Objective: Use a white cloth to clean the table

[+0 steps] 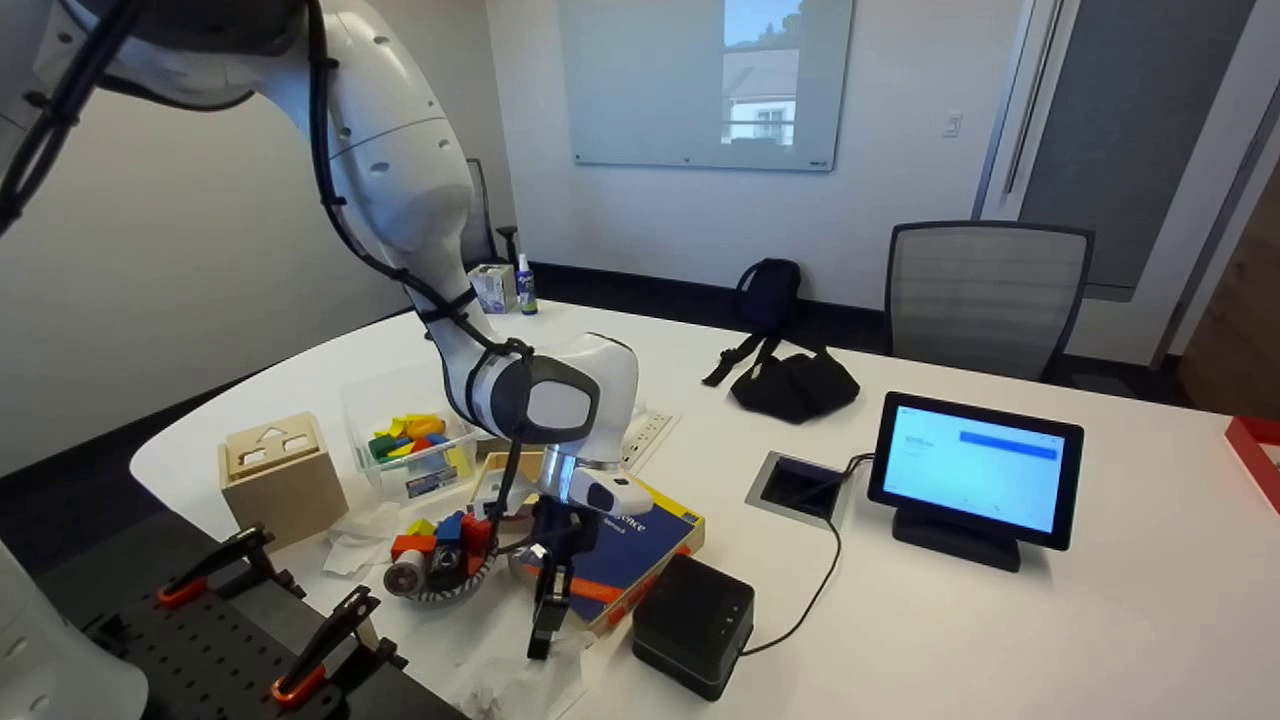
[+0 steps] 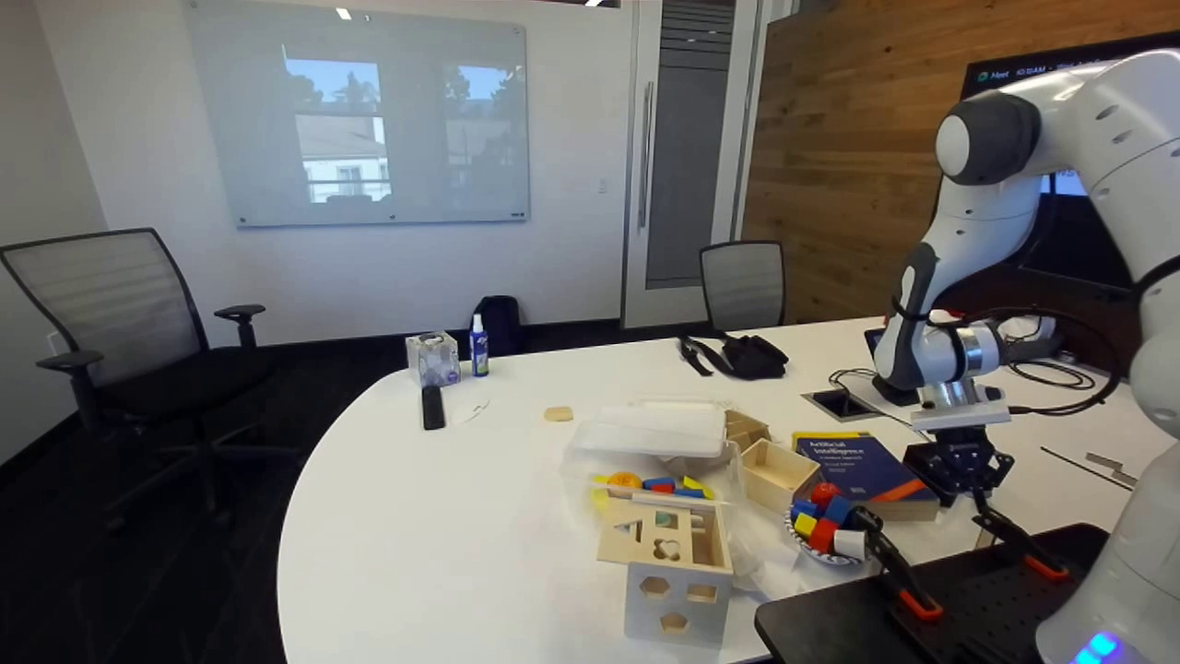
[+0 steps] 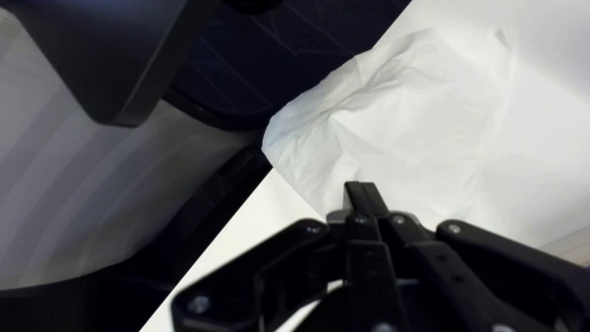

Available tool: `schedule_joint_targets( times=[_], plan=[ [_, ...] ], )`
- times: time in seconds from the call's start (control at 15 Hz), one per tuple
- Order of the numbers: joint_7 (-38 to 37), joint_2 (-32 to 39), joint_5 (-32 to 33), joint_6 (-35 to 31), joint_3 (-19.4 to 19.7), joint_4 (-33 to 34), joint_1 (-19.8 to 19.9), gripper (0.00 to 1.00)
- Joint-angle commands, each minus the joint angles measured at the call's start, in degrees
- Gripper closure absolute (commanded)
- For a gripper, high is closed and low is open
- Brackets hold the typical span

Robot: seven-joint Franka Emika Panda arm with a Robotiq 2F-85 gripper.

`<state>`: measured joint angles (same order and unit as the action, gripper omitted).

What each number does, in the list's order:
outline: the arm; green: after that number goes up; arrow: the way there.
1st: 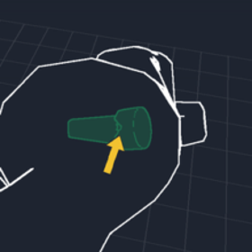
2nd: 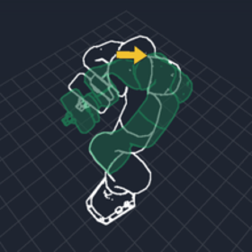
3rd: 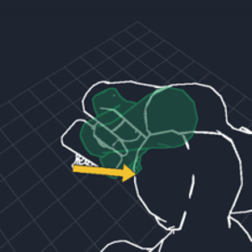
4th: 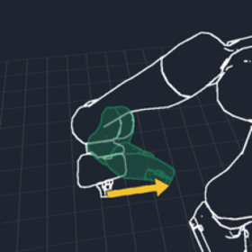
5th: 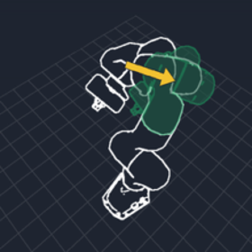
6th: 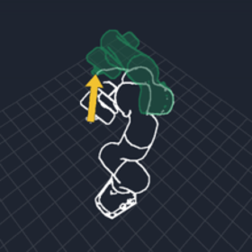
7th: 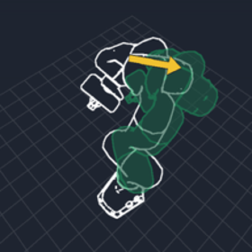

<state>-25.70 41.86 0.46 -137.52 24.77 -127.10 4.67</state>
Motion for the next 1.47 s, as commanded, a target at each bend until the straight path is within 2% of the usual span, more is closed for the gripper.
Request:
schedule_joint_targets(
  times=[0.0, 0.33, 0.6, 0.8, 1.13, 1.4],
  plan=[
    [-3.4, -2.4, 1.6, -1.8, 0.3, -1.0, -2.4, 1.0],
    [-2.7, -1.4, -1.5, -3.7, -4.7, 0.4, -2.4, 1.0],
    [0.6, -0.3, -6.9, -1.8, -11.1, 1.8, 0.3, 1.0],
    [1.8, 0.9, -9.3, -0.4, -13.3, 2.3, 1.3, 1.0],
    [0.6, 2.8, -8.2, 6.8, -11.1, 3.4, 1.5, 1.0],
    [-1.7, 1.5, -7.1, 8.6, -7.6, 3.6, 0.7, 1.0]
  ],
)
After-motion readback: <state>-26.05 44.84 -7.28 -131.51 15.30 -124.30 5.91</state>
